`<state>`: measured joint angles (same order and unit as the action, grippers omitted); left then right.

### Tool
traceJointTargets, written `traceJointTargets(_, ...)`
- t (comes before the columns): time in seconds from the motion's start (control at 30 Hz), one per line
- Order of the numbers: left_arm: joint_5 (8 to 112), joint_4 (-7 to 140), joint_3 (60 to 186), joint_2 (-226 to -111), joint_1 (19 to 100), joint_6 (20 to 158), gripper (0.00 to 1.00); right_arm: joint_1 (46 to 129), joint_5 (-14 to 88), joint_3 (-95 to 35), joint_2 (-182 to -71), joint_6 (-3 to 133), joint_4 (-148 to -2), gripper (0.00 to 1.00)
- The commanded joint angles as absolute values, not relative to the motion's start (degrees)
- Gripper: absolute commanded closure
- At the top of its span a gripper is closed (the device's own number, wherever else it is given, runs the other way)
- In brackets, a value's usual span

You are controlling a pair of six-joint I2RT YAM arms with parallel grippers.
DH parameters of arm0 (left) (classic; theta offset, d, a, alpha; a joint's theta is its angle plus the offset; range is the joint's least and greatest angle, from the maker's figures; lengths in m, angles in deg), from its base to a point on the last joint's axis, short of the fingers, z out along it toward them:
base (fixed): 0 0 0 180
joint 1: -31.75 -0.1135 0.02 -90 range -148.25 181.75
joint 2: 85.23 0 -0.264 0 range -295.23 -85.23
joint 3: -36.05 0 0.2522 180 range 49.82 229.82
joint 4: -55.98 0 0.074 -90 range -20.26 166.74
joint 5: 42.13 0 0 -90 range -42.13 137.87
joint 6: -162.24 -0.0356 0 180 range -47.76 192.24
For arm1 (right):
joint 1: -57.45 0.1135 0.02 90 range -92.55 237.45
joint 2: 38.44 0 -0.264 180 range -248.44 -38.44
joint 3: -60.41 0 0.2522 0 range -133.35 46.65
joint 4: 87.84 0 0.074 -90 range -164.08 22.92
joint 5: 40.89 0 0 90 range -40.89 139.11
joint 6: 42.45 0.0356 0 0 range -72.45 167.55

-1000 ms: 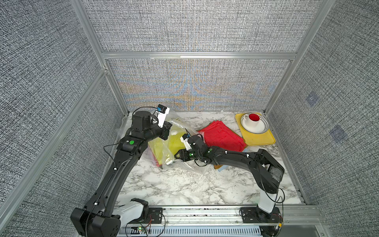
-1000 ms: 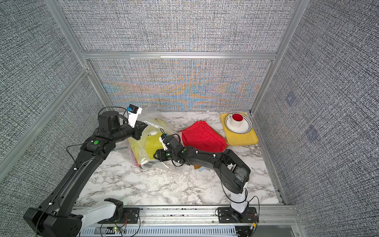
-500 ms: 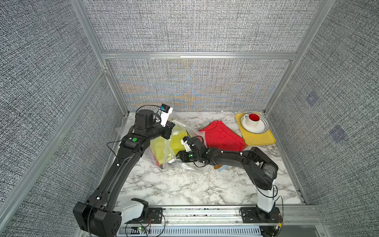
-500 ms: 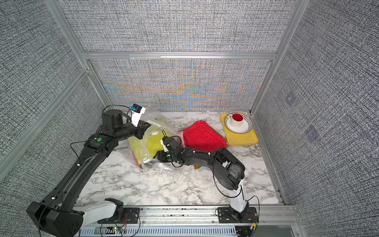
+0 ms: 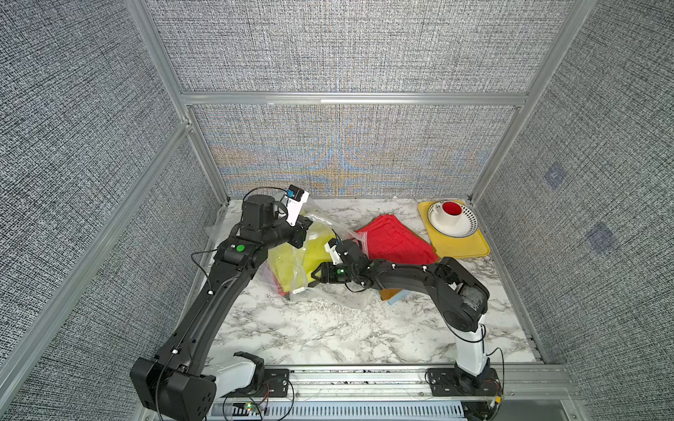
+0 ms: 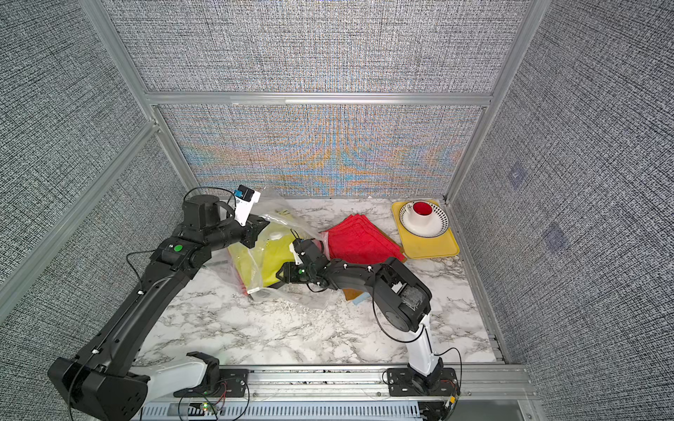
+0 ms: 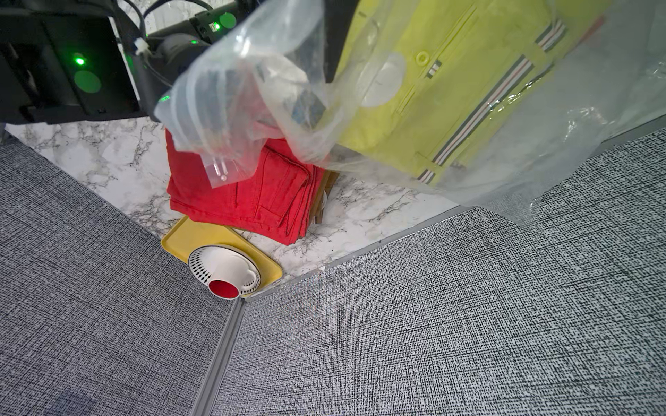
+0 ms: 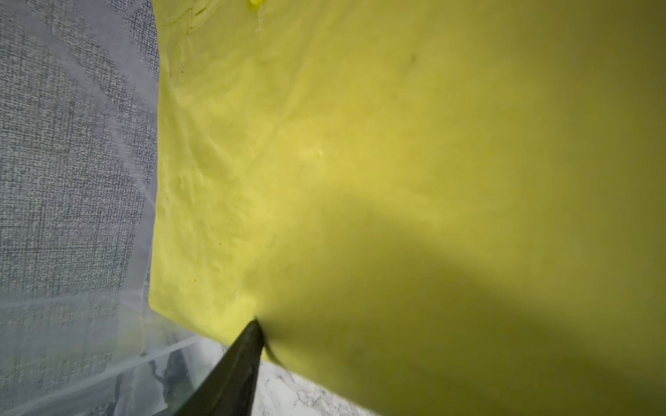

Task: Take the trousers out of the vacuum bag
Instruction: Take out the trousers from the vacuum bag.

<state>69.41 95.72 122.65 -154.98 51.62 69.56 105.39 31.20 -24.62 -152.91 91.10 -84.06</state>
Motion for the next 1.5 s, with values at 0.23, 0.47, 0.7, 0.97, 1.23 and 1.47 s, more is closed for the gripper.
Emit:
traceJointTargets(0.23,70.2,93.6,122.8,-156.1,51.9,69.2,1.00,105.1,34.2,-24.0,-150.4,89.8,-85.5,0.84)
traceJointTargets(0.47,69.8,93.6,122.7,-156.1,51.9,69.2,1.00,104.8,34.5,-25.1,-150.2,88.9,-85.3,1.00)
traceJointTargets(0.7,69.1,93.6,122.5,-156.1,51.9,68.9,1.00,104.6,35.0,-26.5,-148.1,87.3,-83.6,1.00)
traceJointTargets(0.97,68.7,93.2,122.4,-157.2,51.9,68.8,1.00,105.4,40.6,-25.4,-141.2,84.1,-76.8,1.00)
traceJointTargets(1.23,67.5,92.2,122.2,-157.2,51.9,69.1,1.00,106.9,45.9,-21.9,-134.4,83.0,-72.3,1.00)
traceJointTargets(1.47,67.1,91.4,121.4,-156.7,51.9,69.4,1.00,106.9,46.6,-15.7,-134.1,85.5,-72.7,1.00)
